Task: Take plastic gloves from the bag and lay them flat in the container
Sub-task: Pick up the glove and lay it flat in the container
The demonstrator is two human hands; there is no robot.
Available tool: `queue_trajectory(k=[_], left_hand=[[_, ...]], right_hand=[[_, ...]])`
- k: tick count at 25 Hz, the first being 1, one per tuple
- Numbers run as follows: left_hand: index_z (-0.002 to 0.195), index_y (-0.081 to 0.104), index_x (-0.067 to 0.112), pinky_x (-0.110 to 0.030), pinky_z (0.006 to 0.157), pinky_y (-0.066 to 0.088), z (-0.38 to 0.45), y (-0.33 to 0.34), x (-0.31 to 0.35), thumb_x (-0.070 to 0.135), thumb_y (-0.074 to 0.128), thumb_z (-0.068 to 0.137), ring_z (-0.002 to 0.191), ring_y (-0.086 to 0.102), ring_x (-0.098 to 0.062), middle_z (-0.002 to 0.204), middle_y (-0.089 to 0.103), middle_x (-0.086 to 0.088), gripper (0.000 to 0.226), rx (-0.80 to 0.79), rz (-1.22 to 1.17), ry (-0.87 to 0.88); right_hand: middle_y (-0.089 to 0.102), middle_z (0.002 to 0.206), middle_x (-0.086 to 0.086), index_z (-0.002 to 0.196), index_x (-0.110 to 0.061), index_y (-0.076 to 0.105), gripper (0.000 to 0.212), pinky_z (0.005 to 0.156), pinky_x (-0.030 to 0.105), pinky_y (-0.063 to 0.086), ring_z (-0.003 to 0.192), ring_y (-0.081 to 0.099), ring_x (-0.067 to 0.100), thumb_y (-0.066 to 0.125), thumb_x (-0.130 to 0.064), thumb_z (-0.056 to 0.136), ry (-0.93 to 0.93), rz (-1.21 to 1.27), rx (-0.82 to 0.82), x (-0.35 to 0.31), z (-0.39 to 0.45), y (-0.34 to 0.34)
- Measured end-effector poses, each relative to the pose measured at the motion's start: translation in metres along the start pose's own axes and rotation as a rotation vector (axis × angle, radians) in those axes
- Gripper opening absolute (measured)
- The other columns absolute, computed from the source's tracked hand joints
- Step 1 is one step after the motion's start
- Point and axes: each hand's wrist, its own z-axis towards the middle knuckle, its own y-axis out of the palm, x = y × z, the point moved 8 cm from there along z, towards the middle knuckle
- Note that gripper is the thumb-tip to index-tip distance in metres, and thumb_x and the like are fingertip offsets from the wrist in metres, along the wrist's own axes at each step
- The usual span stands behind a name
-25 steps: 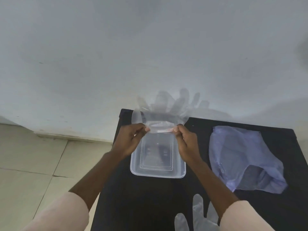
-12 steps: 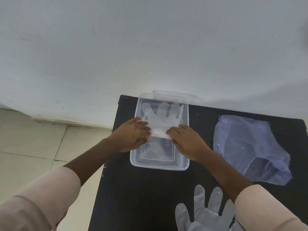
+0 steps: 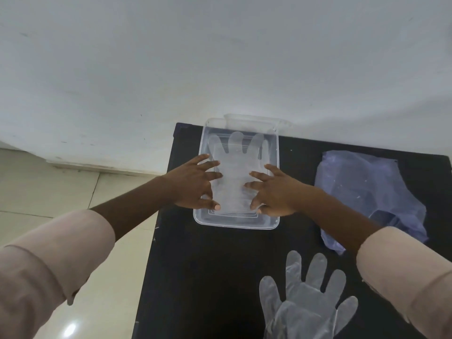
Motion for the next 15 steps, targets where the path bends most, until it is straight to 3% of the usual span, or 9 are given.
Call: queue_trajectory(k=[4, 7, 9, 12, 15], left_hand=[[0.118, 0.068, 0.035, -0.046, 0.12, -0.004, 0.0, 0.003, -0.001, 0.07, 0.023, 0.088, 0.15, 0.012, -0.023, 0.156, 0.035, 0.004, 0.064, -0.04, -0.006, -0.018], [0.123, 0.063, 0.031, -0.045, 0.12, 0.008, -0.002, -0.009, 0.0, 0.058, 0.039, 0.092, 0.146, 0.026, -0.023, 0.15, 0.045, 0.001, 0.048, 0.014, -0.099, -0.014], [0.119, 0.066, 0.023, -0.039, 0.111, 0.029, -0.003, -0.036, -0.001, 0.042, 0.055, 0.091, 0.131, 0.048, -0.023, 0.135, 0.06, -0.003, 0.035, 0.22, -0.37, -0.032], [0.108, 0.071, 0.016, -0.026, 0.092, 0.046, -0.012, -0.079, -0.001, 0.024, 0.064, 0.09, 0.104, 0.064, -0.015, 0.112, 0.071, 0.0, 0.022, 0.597, -0.86, -0.155], [0.103, 0.073, 0.015, -0.022, 0.084, 0.049, -0.015, -0.098, 0.028, 0.018, 0.066, 0.088, 0.093, 0.067, -0.01, 0.104, 0.074, -0.001, 0.017, 0.689, -1.285, -0.253]], right_hand=[[0.021, 0.161, -0.004, 0.129, -0.043, 0.055, 0.037, 0.115, 0.056, -0.009, 0.15, -0.002, 0.026, 0.044, -0.032, 0.094, 0.005, -0.015, -0.012, -0.002, 0.0, -0.002], [0.039, 0.153, -0.002, 0.129, -0.034, 0.055, 0.037, 0.118, 0.053, 0.011, 0.147, 0.021, 0.025, 0.047, -0.028, 0.094, 0.05, 0.134, 0.164, -0.006, -0.01, -0.022], [0.057, 0.137, 0.0, 0.125, -0.026, 0.06, 0.033, 0.111, 0.046, 0.032, 0.131, 0.047, 0.023, 0.051, -0.026, 0.093, 0.116, 0.346, 0.449, -0.003, -0.03, -0.044], [0.065, 0.123, 0.003, 0.117, -0.016, 0.063, 0.027, 0.097, 0.03, 0.046, 0.111, 0.06, 0.018, 0.06, -0.018, 0.091, 0.281, 0.865, 0.834, 0.011, -0.077, -0.054], [0.065, 0.11, 0.001, 0.112, -0.014, 0.061, 0.022, 0.082, 0.023, 0.049, 0.099, 0.062, 0.014, 0.062, -0.013, 0.09, 0.41, 1.32, 0.99, 0.016, -0.115, -0.033]])
